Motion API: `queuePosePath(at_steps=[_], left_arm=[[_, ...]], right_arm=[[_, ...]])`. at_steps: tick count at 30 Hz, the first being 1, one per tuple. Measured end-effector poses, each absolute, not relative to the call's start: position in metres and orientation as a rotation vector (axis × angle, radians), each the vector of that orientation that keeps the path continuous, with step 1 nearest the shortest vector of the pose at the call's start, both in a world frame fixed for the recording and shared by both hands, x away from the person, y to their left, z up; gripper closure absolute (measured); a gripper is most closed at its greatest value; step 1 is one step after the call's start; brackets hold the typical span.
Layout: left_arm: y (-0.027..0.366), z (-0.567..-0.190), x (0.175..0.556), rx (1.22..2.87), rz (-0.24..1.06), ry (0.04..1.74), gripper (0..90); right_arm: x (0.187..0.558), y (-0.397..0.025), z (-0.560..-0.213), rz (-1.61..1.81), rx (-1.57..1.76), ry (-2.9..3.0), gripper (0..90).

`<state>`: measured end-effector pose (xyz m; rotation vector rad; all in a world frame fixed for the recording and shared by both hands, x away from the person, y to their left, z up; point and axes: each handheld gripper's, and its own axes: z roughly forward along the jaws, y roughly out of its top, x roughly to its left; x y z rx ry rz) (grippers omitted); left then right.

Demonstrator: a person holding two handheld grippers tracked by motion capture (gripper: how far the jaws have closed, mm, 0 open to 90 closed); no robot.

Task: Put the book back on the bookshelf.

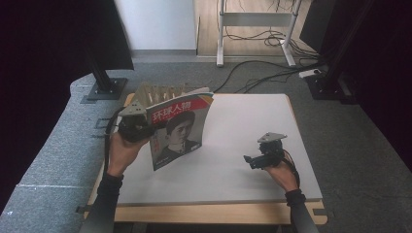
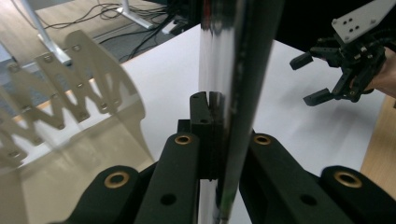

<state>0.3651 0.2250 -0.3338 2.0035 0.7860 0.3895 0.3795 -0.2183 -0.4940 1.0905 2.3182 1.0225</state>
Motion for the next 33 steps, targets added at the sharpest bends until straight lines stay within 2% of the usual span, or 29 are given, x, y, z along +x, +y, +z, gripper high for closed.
queuePosePath(at_steps=[16,33], left_arm=[[0.280,-0.323,0.347,1.931,0.461,0.904,87.2],[0.336,-0.318,0.342,1.829,0.567,1.096,87.2]], right_arm=[[0.376,-0.218,-0.533,0.946,1.151,2.346,0.0],[0.375,-0.221,-0.536,0.985,1.186,2.326,0.0]])
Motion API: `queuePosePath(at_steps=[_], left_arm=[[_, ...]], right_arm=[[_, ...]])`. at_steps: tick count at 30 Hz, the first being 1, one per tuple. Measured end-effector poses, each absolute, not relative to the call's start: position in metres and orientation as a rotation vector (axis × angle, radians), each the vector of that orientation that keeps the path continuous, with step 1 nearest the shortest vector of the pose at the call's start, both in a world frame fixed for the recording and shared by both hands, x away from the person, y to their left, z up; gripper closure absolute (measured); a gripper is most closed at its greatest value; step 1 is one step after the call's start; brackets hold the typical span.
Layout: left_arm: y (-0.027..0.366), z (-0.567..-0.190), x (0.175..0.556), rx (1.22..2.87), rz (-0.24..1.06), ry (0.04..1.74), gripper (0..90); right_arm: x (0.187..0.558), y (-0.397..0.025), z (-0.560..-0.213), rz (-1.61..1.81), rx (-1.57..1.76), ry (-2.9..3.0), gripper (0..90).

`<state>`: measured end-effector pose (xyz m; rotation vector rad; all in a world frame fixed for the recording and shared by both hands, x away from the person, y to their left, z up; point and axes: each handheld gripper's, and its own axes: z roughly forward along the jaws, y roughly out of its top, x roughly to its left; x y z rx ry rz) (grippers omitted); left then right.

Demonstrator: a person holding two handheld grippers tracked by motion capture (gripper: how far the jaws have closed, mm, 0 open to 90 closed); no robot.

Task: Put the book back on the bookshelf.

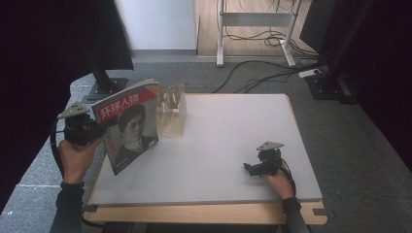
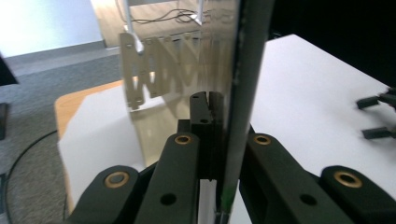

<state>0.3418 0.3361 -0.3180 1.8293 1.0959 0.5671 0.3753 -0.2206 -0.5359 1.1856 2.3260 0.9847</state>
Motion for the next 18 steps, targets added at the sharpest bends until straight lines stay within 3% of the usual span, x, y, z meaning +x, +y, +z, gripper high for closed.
queuePosePath(at_steps=[18], left_arm=[[0.326,-0.325,0.393,1.767,0.637,1.177,87.2]], right_arm=[[0.375,-0.221,-0.536,0.986,1.184,2.327,0.0]])
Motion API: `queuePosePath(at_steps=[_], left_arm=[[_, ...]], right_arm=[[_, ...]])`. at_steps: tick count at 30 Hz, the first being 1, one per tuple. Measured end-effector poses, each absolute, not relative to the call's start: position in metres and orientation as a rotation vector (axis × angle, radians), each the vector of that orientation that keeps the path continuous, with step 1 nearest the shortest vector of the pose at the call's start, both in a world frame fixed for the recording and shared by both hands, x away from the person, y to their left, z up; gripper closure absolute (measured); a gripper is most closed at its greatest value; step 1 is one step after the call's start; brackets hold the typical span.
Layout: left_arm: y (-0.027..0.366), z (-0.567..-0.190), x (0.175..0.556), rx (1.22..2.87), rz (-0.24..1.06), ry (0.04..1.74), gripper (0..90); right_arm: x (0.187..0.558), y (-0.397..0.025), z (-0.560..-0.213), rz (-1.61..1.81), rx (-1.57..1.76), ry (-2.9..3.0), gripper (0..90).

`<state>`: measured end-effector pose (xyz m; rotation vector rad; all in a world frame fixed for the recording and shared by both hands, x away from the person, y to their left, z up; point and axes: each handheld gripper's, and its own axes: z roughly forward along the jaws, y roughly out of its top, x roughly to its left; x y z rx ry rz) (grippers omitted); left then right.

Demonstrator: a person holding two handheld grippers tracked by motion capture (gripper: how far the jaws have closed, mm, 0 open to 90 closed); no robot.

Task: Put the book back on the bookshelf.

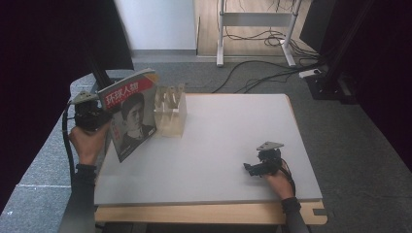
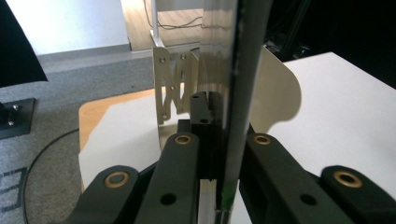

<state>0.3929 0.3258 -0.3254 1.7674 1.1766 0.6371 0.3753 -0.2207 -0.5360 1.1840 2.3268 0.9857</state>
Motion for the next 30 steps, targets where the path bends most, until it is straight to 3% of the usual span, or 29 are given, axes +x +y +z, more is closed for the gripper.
queuePosePath(at_steps=[17,26,30], left_arm=[[0.313,-0.345,0.427,1.726,0.664,1.152,86.9],[0.319,-0.330,0.425,1.971,0.472,1.173,83.2],[0.318,-0.328,0.422,2.005,0.500,1.192,86.4]], right_arm=[[0.375,-0.221,-0.536,0.987,1.186,2.324,0.0],[0.375,-0.221,-0.536,0.987,1.185,2.325,0.0],[0.375,-0.221,-0.536,0.986,1.184,2.329,0.0]])
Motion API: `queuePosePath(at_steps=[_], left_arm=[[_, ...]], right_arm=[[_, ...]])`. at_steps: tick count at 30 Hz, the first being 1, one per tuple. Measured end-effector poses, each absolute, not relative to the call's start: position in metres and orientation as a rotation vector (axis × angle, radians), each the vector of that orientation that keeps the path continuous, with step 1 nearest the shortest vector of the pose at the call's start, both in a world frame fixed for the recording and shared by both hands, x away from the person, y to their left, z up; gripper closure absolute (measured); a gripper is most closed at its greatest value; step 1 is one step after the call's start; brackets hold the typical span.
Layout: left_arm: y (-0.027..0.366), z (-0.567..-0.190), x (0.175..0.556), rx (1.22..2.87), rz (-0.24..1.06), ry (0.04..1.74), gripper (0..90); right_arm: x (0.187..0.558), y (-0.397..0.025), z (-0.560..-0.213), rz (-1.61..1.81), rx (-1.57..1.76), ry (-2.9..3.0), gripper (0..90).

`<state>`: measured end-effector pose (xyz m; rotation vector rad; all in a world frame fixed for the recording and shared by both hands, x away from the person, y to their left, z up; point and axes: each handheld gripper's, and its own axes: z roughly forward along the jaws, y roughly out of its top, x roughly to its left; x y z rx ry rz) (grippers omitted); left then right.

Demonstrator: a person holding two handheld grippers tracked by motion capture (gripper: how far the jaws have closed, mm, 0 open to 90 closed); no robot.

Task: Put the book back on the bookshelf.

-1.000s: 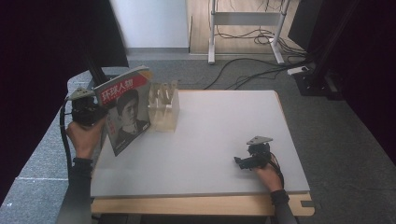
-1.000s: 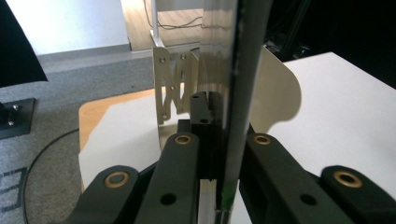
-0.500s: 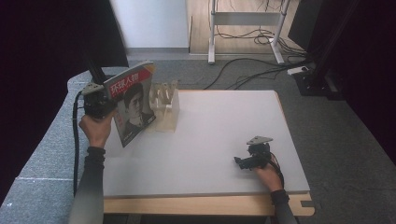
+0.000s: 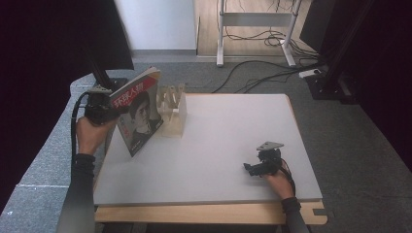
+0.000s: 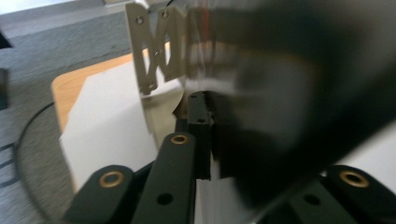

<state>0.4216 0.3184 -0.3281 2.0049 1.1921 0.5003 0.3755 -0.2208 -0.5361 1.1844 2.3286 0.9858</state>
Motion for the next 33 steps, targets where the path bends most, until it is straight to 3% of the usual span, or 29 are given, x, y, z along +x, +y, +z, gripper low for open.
queuePosePath(at_steps=[11,22,33], left_arm=[[0.317,-0.341,0.431,1.795,0.583,1.210,87.2],[0.318,-0.356,0.440,1.830,0.665,1.235,84.3],[0.327,-0.361,0.439,1.805,0.654,1.234,40.2]], right_arm=[[0.375,-0.221,-0.536,0.987,1.186,2.325,0.0],[0.375,-0.221,-0.536,0.988,1.185,2.326,0.0],[0.376,-0.221,-0.536,0.986,1.185,2.326,0.0]])
